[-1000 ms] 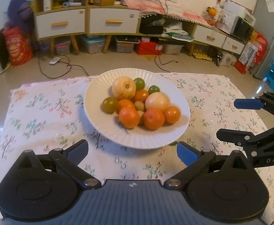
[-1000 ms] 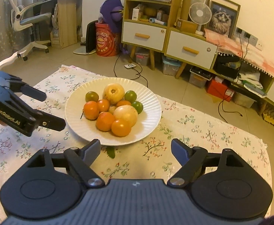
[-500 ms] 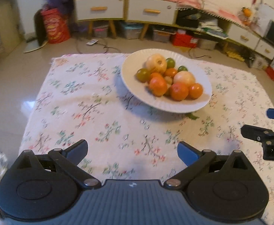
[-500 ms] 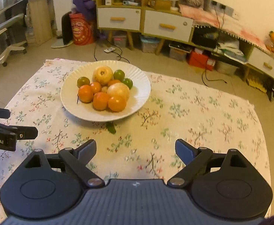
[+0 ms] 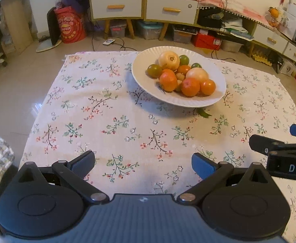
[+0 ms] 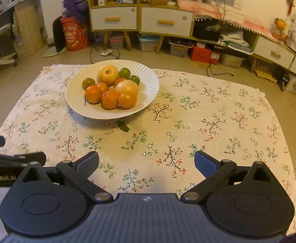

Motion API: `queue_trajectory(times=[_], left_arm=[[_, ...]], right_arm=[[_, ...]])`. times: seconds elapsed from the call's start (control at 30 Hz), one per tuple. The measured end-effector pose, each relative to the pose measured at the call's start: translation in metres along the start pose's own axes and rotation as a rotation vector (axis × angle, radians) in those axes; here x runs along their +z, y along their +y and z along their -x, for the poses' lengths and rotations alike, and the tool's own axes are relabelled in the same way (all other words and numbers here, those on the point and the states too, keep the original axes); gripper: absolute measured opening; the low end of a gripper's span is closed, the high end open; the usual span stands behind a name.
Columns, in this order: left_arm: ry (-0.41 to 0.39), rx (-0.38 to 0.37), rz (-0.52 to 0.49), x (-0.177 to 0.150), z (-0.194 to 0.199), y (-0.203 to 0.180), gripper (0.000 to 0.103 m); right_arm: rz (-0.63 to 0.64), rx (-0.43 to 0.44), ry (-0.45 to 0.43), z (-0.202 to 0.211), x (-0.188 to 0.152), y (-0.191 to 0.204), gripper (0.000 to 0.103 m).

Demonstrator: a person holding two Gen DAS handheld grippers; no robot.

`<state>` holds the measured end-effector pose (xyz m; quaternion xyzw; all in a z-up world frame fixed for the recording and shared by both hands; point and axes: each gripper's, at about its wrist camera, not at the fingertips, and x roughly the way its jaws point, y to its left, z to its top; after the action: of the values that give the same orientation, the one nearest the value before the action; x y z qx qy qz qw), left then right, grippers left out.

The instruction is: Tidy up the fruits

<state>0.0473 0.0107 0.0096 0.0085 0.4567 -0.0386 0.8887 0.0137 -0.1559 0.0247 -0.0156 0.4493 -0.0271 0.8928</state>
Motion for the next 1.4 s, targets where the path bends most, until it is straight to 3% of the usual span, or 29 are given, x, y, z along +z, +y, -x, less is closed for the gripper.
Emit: queue_trajectory(times=[0.3,1.4], left_arm=[[-0.002,0.009,0.008,0.004,-0.012,-0.008,0.085],[-0.003,0.01,-0.01,0.004,-0.014,-0.012,0.085]], right_arm=[[0.016,-0.056,0.037,-0.023,-0.002,0.006,0.101],[-0.017,-0.063,0.029,-0.022,0.001,-0.001,0.101]])
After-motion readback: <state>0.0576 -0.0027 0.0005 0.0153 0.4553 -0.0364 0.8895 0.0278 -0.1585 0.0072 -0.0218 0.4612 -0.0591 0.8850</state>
